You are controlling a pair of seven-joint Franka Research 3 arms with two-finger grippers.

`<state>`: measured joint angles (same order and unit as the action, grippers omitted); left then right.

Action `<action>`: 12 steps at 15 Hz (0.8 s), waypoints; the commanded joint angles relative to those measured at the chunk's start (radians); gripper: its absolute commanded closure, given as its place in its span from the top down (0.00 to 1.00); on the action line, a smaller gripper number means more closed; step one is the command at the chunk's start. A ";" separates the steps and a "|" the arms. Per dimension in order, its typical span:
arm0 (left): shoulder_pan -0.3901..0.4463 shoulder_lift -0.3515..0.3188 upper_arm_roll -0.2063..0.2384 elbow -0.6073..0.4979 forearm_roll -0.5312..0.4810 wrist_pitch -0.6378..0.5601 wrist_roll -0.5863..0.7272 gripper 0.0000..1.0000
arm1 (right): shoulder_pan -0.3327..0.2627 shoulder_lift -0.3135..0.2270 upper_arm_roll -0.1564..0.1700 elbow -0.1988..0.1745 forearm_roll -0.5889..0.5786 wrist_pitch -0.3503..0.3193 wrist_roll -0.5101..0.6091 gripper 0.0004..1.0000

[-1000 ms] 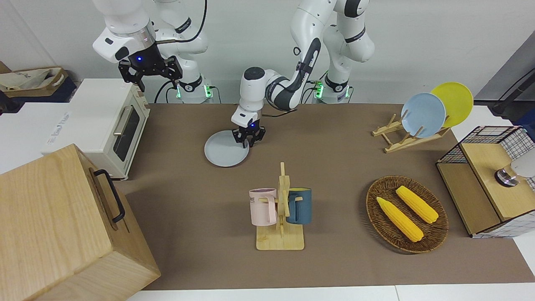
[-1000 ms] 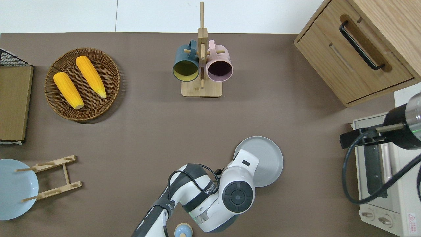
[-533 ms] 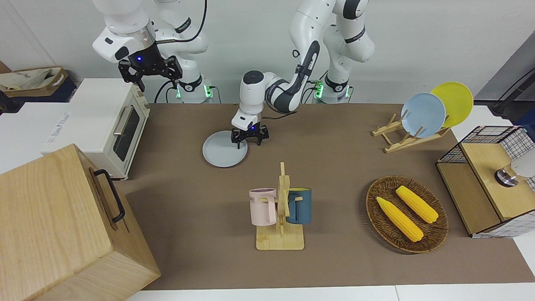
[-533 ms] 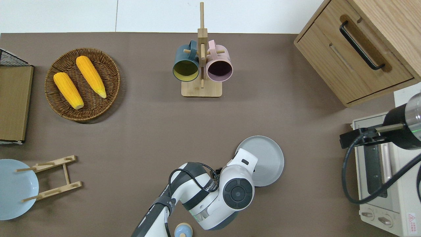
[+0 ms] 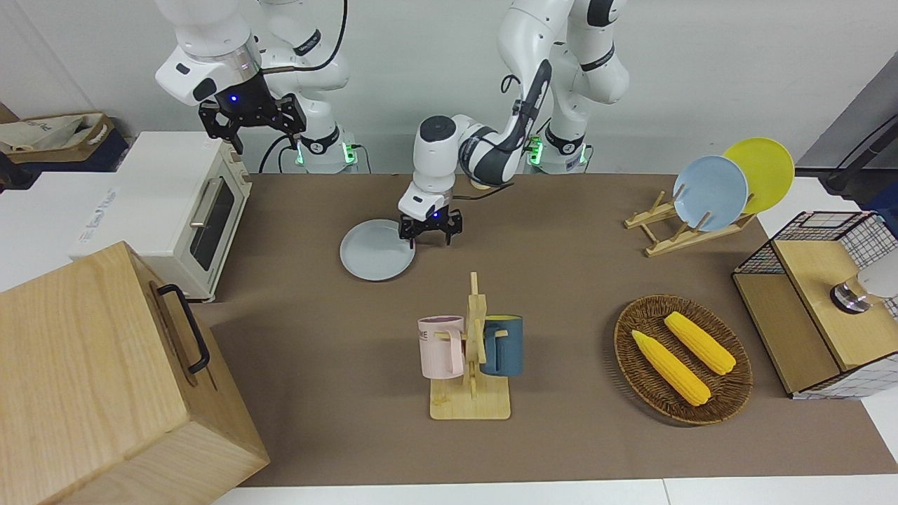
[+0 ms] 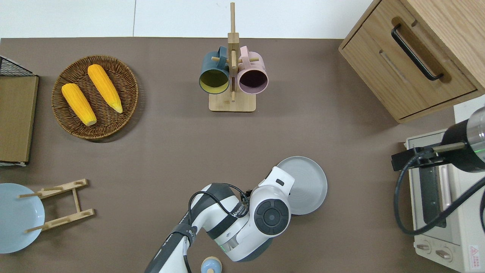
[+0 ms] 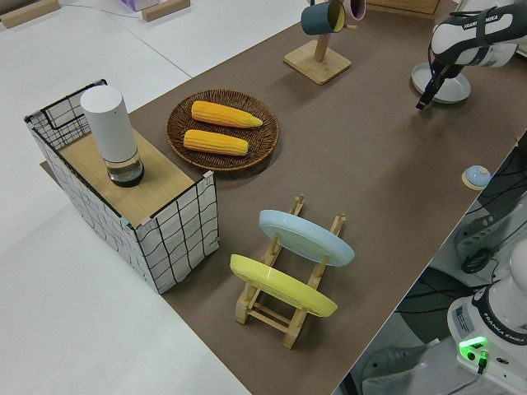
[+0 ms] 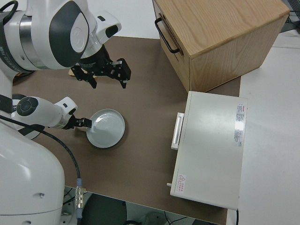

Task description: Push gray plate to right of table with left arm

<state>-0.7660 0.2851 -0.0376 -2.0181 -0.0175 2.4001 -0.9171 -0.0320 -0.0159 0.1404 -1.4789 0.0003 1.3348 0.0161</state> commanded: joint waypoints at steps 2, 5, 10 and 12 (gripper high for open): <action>0.066 -0.132 0.002 -0.011 -0.059 -0.157 0.136 0.99 | -0.020 -0.002 0.016 0.009 0.004 -0.016 0.012 0.98; 0.108 -0.178 0.002 -0.011 -0.059 -0.229 0.184 0.99 | -0.019 -0.002 0.016 0.009 0.004 -0.016 0.013 0.98; 0.166 -0.222 0.002 -0.010 -0.053 -0.292 0.242 0.99 | -0.019 -0.002 0.016 0.009 0.004 -0.016 0.013 0.98; 0.188 -0.245 0.004 -0.007 -0.048 -0.323 0.257 0.99 | -0.019 -0.002 0.016 0.009 0.004 -0.016 0.012 0.98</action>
<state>-0.6112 0.0838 -0.0293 -2.0167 -0.0600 2.1259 -0.6979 -0.0320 -0.0159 0.1404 -1.4789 0.0003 1.3348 0.0161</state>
